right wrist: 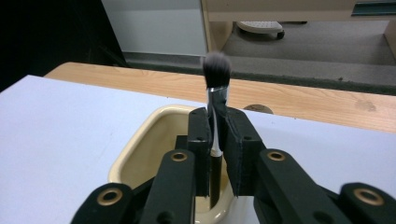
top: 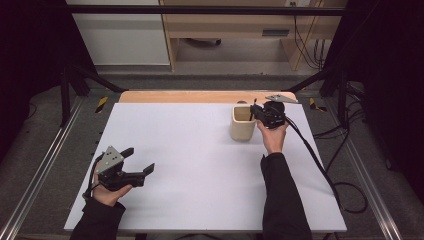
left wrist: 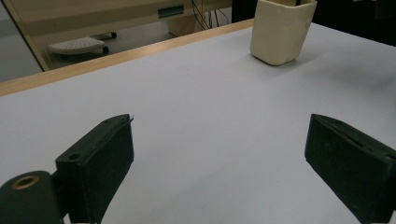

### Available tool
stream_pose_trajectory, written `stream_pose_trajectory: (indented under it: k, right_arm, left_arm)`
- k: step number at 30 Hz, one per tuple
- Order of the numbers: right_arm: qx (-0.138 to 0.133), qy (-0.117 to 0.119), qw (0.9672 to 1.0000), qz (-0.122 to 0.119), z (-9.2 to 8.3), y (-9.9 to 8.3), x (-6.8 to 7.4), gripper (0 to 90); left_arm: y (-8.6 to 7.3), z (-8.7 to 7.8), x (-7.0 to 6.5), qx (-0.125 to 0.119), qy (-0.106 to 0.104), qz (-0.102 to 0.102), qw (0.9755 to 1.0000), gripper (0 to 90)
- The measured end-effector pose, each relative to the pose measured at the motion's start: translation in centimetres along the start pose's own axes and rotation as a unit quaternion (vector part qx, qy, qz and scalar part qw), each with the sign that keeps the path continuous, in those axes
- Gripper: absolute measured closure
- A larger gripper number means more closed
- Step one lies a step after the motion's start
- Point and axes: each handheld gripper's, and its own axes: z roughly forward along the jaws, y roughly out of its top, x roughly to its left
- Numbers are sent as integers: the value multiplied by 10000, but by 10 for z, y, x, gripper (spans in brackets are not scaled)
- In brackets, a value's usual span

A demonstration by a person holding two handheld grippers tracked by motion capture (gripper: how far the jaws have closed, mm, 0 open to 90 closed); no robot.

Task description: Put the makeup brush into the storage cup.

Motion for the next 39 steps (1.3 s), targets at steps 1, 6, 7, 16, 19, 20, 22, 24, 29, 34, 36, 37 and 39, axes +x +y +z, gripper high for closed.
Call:
stream_pose_trajectory:
  k: [1, 6, 7, 16, 19, 20, 22, 24, 29, 34, 36, 37, 39]
  right_arm:
    - [12, 10, 10000, 24, -1, 0, 0, 796]
    - [-45, 60, 10000, 26, -7, 0, 2, 729]
    - [-45, 62, 10000, 29, -9, 0, 2, 715]
    - [-264, 70, 9994, -233, -38, 0, 2, 454]
    - [-388, 120, 9989, -247, -48, 0, 0, 368]
    - [-433, 147, 9987, -235, -51, -1, 0, 348]
    - [-512, 205, 9982, -230, -57, -2, 0, 294]
    - [-513, 281, 9980, -246, -60, -2, 1, 259]
    - [-552, 417, 9967, -436, -74, -7, 7, 199]
    - [-584, 593, 9953, -502, -87, -15, 13, 161]
    - [-573, 642, 9946, -575, -91, -20, 15, 149]
    - [-577, 675, 9942, -604, -93, -23, 17, 141]
    - [-553, 718, 9939, -626, -98, -29, 18, 103]
  left_arm:
    - [0, 0, 0, 0, -2, 0, 10000, 76]
    - [0, 0, -1, 7, 0, -17, 10000, 76]
    - [0, 0, -1, 6, -2, -16, 10000, 76]
    - [0, 1, -2, 5, -7, 0, 10000, 76]
    - [0, 1, -2, 12, -11, 6, 10000, 76]
    - [0, 1, -3, 13, -13, 4, 10000, 75]
    - [0, 1, -3, 26, -18, 2, 10000, 74]
    - [0, 1, -3, 28, -18, 2, 10000, 74]
    - [0, 1, -3, 21, -24, -27, 10000, 73]
    - [0, 1, -3, 41, -35, -25, 10000, 72]
    - [0, 1, -3, 30, -44, -42, 10000, 72]
    - [0, 1, -3, 31, -41, -47, 10000, 72]
    - [0, 1, -3, 31, -38, -56, 10000, 72]
